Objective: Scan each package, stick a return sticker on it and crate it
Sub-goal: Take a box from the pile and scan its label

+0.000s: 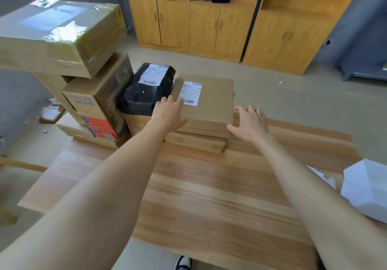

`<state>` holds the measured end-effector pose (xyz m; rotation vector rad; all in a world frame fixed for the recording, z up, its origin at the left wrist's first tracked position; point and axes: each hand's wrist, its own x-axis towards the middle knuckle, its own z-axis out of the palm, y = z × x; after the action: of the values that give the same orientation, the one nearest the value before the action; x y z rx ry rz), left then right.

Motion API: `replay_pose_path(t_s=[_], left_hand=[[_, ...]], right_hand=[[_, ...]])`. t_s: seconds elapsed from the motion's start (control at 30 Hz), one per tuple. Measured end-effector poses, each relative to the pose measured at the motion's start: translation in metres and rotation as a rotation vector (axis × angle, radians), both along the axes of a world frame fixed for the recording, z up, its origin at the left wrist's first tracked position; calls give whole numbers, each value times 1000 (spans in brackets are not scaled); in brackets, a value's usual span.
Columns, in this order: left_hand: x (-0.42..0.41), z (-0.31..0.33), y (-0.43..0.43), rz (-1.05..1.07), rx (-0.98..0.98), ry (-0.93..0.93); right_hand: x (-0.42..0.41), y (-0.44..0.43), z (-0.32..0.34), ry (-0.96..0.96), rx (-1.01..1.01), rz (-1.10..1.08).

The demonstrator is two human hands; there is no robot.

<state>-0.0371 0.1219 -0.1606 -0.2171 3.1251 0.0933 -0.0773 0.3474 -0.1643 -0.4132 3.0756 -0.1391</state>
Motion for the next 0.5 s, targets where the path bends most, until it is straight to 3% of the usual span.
replay_pose_path(t_s=[0.1, 0.23, 0.37, 0.5], left_hand=[[-26, -9, -4, 66, 189, 5], [-56, -19, -11, 235, 519, -17], [-81, -32, -22, 393, 732, -52], [-97, -41, -30, 441, 733, -65]], right_hand=[[-18, -9, -8, -85, -151, -72], [-38, -24, -19, -281, -581, -235], [-64, -37, -35, -438, -838, -415], [-83, -43, -55, -553, -940, -594]])
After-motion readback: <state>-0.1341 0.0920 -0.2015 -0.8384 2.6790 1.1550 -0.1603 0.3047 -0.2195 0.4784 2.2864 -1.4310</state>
